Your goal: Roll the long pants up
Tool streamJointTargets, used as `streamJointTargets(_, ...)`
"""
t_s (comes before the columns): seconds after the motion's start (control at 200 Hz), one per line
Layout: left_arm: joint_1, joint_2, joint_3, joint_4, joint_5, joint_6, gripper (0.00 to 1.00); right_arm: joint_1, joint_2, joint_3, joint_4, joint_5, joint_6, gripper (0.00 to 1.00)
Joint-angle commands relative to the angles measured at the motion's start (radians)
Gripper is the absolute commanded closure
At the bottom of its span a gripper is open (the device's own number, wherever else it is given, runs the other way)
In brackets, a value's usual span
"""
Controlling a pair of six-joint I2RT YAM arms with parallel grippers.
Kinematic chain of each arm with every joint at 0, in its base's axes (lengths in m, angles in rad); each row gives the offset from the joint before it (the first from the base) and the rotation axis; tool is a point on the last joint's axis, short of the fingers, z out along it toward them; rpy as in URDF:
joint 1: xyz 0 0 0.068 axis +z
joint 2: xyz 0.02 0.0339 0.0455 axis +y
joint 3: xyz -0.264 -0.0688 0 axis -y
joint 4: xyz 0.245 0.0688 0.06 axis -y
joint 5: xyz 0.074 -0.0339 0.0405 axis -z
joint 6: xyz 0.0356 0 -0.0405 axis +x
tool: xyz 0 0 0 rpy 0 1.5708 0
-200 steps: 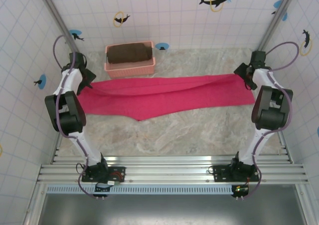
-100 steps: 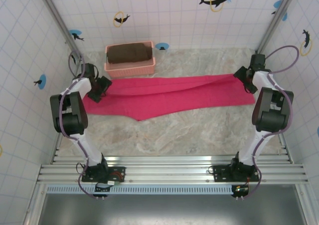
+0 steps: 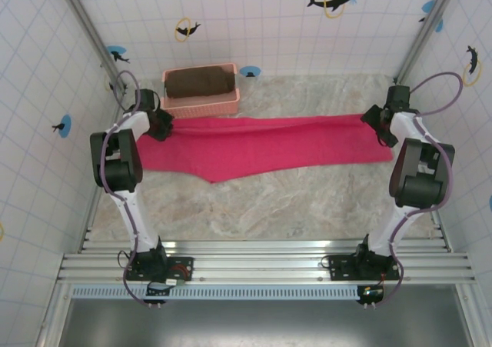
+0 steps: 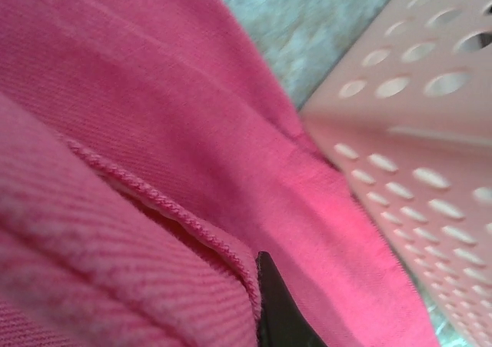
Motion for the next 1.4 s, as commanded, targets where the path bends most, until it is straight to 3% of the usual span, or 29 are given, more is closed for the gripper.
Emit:
streamJointTargets(0.0,0.004,0.038,0.094,0.04,-0.035,-0.023,0.83,0.003,-0.046,-0.004,-0.016,0.003,-0.014,0.02)
streamJointTargets(0.125,0.009,0.076,0.128,0.04,-0.022,-0.032,0.51,0.001,-0.035,-0.006,-0.01,-0.003,-0.017,0.02)
streamJointTargets(0.22,0.011,0.076,0.13,0.039,-0.028,-0.027,0.34,-0.003,-0.025,-0.009,0.001,-0.007,-0.012,0.02)
streamJointTargets(0.405,0.037,0.046,0.127,0.012,-0.033,0.013,0.32,-0.019,0.026,0.014,-0.011,-0.018,-0.017,0.02)
streamJointTargets(0.926,0.127,-0.164,-0.043,-0.126,-0.06,0.219,0.34,-0.043,0.308,0.296,-0.295,0.022,-0.071,0.02)
streamJointTargets(1.221,0.145,-0.21,-0.079,-0.157,-0.074,0.253,0.34,-0.011,0.388,0.347,-0.374,-0.037,-0.103,0.26)
streamJointTargets(1.336,0.16,-0.227,-0.081,-0.176,-0.075,0.272,0.34,0.003,0.395,0.358,-0.398,-0.036,-0.116,0.54)
streamJointTargets(1.396,0.169,-0.237,-0.083,-0.19,-0.075,0.285,0.34,0.002,0.398,0.365,-0.409,-0.052,-0.121,0.81)
